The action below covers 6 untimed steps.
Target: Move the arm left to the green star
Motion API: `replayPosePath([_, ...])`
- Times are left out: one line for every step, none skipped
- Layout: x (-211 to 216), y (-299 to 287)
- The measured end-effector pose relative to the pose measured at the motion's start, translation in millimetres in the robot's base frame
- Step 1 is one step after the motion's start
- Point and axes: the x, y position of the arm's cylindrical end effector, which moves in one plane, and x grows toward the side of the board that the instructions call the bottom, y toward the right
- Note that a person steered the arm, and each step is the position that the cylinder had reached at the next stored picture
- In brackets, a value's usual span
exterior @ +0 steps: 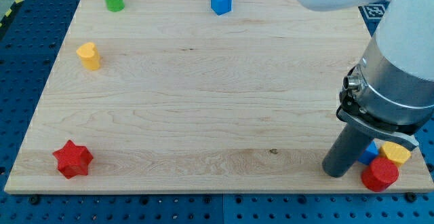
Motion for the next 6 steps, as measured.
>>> replayPosePath([0, -14])
replayPosePath([-5, -35])
replayPosePath([-16, -48])
replayPosePath([-33, -59])
replayPosePath([-58, -60])
replayPosePath([-78, -60])
